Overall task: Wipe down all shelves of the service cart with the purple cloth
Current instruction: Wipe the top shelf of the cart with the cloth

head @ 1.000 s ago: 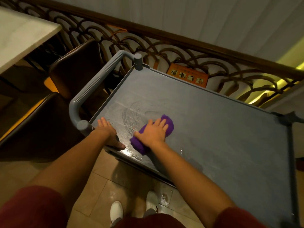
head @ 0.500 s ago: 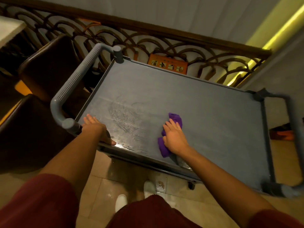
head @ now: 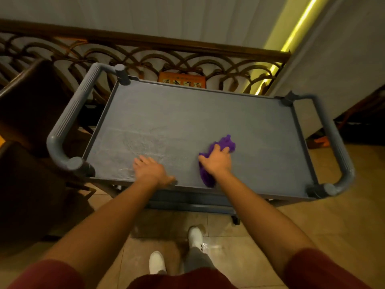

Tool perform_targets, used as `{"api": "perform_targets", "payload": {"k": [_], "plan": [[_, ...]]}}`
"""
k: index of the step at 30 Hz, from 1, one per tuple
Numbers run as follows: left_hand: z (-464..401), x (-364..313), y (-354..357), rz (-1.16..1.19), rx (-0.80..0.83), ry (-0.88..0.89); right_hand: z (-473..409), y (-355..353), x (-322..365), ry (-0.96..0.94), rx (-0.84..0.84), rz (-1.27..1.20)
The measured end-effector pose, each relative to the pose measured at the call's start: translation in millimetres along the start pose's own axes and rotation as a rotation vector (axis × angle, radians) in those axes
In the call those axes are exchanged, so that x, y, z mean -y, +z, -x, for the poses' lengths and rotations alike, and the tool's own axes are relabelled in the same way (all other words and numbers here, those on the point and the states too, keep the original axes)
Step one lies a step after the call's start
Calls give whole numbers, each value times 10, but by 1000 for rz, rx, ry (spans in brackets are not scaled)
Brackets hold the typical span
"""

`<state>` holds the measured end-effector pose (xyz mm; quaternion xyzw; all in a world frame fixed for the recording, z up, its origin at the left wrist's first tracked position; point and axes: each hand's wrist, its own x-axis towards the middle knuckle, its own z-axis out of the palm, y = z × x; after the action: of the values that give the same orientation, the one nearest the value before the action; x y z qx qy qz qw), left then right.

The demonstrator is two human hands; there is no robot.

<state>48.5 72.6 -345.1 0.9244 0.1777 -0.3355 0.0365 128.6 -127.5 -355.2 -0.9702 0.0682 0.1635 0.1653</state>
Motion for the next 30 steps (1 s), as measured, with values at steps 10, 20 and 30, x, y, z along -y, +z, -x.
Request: {"api": "perform_targets", "payload": {"k": [10, 20, 30], "plan": [[-75, -344, 82, 27, 218, -231, 52, 249, 111, -617, -83, 312], [179, -799, 104, 108, 176, -350, -241, -436, -1741, -305, -123, 378], [193, -835, 123, 155, 148, -326, -541, -974, -2519, 133, -276, -21]]}}
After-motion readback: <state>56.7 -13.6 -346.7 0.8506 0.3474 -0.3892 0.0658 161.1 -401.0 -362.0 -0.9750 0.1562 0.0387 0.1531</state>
